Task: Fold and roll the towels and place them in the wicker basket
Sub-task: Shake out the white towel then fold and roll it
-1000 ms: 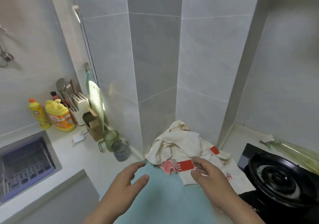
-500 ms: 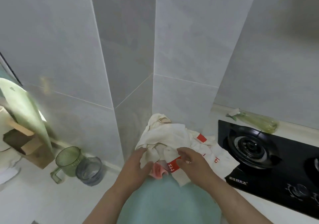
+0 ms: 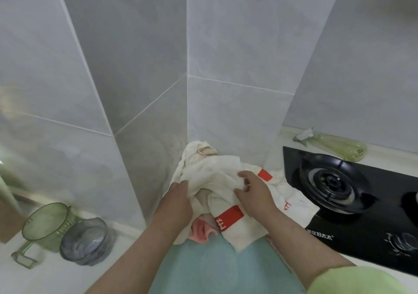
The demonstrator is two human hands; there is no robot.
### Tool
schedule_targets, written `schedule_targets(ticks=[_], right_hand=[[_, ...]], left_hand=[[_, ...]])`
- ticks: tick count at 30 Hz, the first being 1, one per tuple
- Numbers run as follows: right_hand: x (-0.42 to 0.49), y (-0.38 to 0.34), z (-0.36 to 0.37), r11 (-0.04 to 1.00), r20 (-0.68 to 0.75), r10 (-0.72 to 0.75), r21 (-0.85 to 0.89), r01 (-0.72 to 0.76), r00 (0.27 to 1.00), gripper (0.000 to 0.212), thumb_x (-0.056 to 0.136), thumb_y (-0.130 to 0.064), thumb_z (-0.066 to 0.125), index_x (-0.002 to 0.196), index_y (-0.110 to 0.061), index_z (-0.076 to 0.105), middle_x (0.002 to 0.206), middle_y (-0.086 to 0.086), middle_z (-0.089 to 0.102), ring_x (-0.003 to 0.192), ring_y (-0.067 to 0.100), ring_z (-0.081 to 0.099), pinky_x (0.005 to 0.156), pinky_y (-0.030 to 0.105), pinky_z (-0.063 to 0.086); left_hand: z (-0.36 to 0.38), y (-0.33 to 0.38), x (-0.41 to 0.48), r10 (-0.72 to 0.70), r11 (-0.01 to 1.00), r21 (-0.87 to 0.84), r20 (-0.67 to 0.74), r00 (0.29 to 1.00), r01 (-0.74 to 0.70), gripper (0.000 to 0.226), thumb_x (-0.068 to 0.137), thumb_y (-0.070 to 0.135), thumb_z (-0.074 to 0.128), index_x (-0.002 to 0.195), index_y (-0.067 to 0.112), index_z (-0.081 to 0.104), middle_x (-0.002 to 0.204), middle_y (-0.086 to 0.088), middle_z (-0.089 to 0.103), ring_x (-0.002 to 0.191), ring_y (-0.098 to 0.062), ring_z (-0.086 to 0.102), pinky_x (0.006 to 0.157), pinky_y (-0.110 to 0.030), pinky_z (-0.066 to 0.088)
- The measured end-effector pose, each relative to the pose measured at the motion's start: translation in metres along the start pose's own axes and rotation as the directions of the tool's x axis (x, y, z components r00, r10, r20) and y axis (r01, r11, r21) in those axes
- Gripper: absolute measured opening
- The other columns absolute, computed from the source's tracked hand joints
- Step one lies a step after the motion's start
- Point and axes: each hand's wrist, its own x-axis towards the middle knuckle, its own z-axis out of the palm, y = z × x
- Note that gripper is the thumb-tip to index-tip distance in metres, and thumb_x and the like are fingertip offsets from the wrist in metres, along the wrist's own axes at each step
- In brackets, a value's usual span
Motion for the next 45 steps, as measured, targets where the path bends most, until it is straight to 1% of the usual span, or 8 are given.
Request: schedule_targets(ticks=[6, 13, 16, 21, 25, 33, 38, 45], right_hand=[[0.005, -0.002, -0.011, 0.999, 0.007, -0.030, 0.014, 0.030, 1.000, 0.035, 0.096, -0.018, 0.057, 0.131, -0.020, 0.058, 0.120, -0.005, 0.060, 0.109, 0.014, 0.055, 0.092, 0.021, 0.039], [-0.014, -0.014, -0.043, 0.947, -0.119, -0.056, 0.307, 0.091, 0.991, 0.015, 0.094, -0.011, 0.058, 0.097, -0.016, 0.071, 0.092, -0.008, 0.068, 0.084, 0.014, 0.066, 0.076, 0.031, 0.058], [-0.028, -0.025, -0.063, 0.919, -0.132, -0.057, 0.381, 0.104, 0.990, 0.017, 0.095, -0.012, 0.056, 0.092, -0.018, 0.071, 0.093, -0.004, 0.070, 0.078, 0.014, 0.069, 0.068, 0.021, 0.056], [-0.056, -0.041, -0.095, 0.883, -0.135, -0.063, 0.455, 0.118, 0.989, 0.020, 0.095, -0.011, 0.055, 0.088, -0.019, 0.072, 0.089, -0.002, 0.071, 0.076, 0.009, 0.071, 0.079, 0.032, 0.060], [-0.083, -0.054, -0.119, 0.837, -0.173, -0.081, 0.523, 0.161, 0.982, 0.019, 0.095, -0.009, 0.056, 0.090, -0.017, 0.072, 0.087, 0.002, 0.073, 0.078, 0.013, 0.073, 0.084, 0.034, 0.059], [-0.145, -0.090, -0.181, 0.721, -0.274, -0.166, 0.622, 0.306, 0.947, 0.018, 0.095, -0.010, 0.059, 0.088, -0.019, 0.072, 0.081, -0.001, 0.074, 0.068, 0.012, 0.070, 0.073, 0.025, 0.059], [-0.166, -0.104, -0.195, 0.625, -0.237, -0.185, 0.720, 0.301, 0.954, 0.015, 0.095, -0.010, 0.060, 0.092, -0.016, 0.073, 0.082, 0.005, 0.075, 0.067, 0.016, 0.068, 0.071, 0.026, 0.059], [-0.158, -0.077, -0.142, 0.721, -0.102, -0.042, 0.685, 0.101, 0.994, 0.012, 0.094, -0.014, 0.062, 0.095, -0.014, 0.074, 0.073, 0.006, 0.069, 0.058, 0.018, 0.063, 0.065, 0.030, 0.054]], left_hand=[[-0.004, 0.003, -0.004, 0.033, 0.994, -0.099, -0.122, 0.992, -0.045, 0.015, 0.097, 0.021, 0.048, 0.108, 0.013, 0.056, 0.102, -0.003, 0.048, 0.095, -0.025, 0.053, 0.082, -0.036, 0.045], [-0.035, 0.028, -0.023, 0.038, 0.903, -0.400, -0.290, 0.956, -0.157, 0.016, 0.098, 0.028, 0.049, 0.096, 0.017, 0.060, 0.091, 0.001, 0.060, 0.082, -0.022, 0.063, 0.075, -0.045, 0.054], [-0.057, 0.047, -0.036, 0.059, 0.869, -0.439, -0.364, 0.930, -0.227, 0.011, 0.099, 0.023, 0.050, 0.096, 0.022, 0.060, 0.093, 0.003, 0.060, 0.081, -0.017, 0.064, 0.064, -0.022, 0.048], [-0.095, 0.077, -0.063, 0.107, 0.833, -0.434, -0.483, 0.869, -0.344, 0.011, 0.098, 0.017, 0.051, 0.097, 0.020, 0.061, 0.094, 0.004, 0.058, 0.086, -0.011, 0.059, 0.071, -0.024, 0.042], [-0.129, 0.100, -0.093, 0.139, 0.827, -0.380, -0.574, 0.807, -0.413, 0.012, 0.097, 0.015, 0.051, 0.095, 0.023, 0.059, 0.096, 0.002, 0.057, 0.084, 0.002, 0.052, 0.068, -0.008, 0.037], [-0.182, 0.144, -0.154, 0.157, 0.704, -0.447, -0.661, 0.734, -0.552, 0.020, 0.098, 0.017, 0.052, 0.087, 0.032, 0.059, 0.100, -0.013, 0.064, 0.077, -0.020, 0.068, 0.065, -0.016, 0.048], [-0.196, 0.147, -0.174, 0.141, 0.723, -0.395, -0.718, 0.681, -0.566, 0.024, 0.097, 0.016, 0.052, 0.083, 0.035, 0.057, 0.079, 0.003, 0.060, 0.063, -0.007, 0.057, 0.060, -0.018, 0.044], [-0.150, 0.099, -0.162, 0.121, 0.769, -0.469, -0.559, 0.820, -0.434, 0.020, 0.097, 0.018, 0.054, 0.086, 0.032, 0.062, 0.076, 0.008, 0.062, 0.066, 0.005, 0.055, 0.062, -0.024, 0.040]])
